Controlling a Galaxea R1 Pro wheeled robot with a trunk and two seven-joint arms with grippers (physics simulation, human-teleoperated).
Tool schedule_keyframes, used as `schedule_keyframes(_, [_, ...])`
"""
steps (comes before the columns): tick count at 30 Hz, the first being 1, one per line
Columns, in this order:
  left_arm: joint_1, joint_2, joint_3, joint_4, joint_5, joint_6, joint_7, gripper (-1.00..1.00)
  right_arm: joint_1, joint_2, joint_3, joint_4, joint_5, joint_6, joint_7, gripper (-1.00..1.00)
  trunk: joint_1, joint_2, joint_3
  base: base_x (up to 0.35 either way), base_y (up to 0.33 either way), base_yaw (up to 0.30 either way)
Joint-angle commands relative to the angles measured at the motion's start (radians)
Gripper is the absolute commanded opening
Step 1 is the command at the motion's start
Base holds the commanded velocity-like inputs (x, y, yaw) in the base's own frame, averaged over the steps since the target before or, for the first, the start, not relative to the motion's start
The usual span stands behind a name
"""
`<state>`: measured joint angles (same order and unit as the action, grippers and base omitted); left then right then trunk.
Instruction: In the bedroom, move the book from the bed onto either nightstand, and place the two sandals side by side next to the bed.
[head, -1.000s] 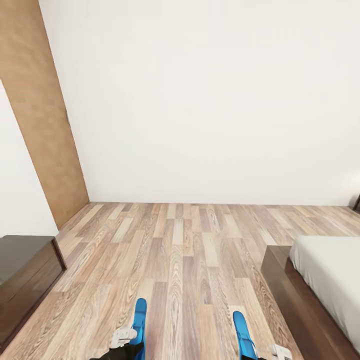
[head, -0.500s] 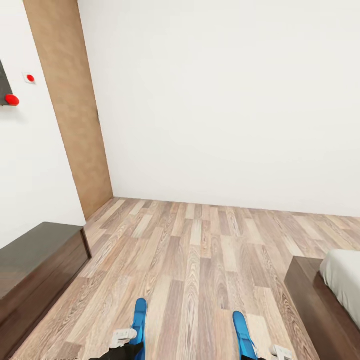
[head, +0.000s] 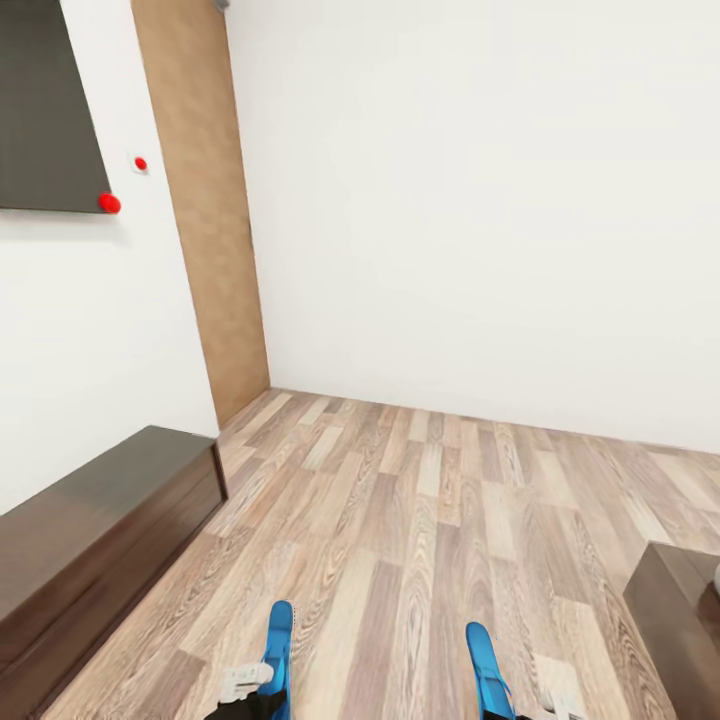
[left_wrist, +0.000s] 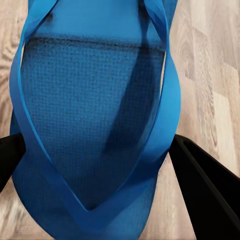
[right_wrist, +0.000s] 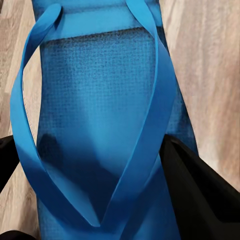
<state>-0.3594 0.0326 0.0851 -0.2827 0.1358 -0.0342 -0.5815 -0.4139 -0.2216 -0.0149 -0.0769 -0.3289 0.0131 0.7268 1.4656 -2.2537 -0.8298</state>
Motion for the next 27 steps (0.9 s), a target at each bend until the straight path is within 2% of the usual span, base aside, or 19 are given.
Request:
schedule_keyframes(1, [-0.001, 0.0, 0.005, 0.002, 0.001, -0.002, -0.006, -1.0, 0.0, 0.0, -0.002, 0.0, -0.004, 0.002, 0.003, -1.0, 0.0, 0.0, -0.001, 0.0, 0.0, 0.285])
schedule_keyframes(9, [-0.001, 0.0, 0.005, 0.003, 0.001, -0.006, -0.005, -1.0, 0.0, 0.0, -0.001, 0.0, -0.004, 0.002, 0.003, -1.0, 0.0, 0.0, -0.001, 0.0, 0.0, 0.228])
schedule_keyframes(27, [-0.001, 0.0, 0.005, 0.004, 0.001, -0.007, -0.006, -1.0, 0.0, 0.001, -0.001, 0.0, -0.006, 0.003, 0.006, -1.0, 0.0, 0.0, 0.001, 0.0, 0.0, 0.01])
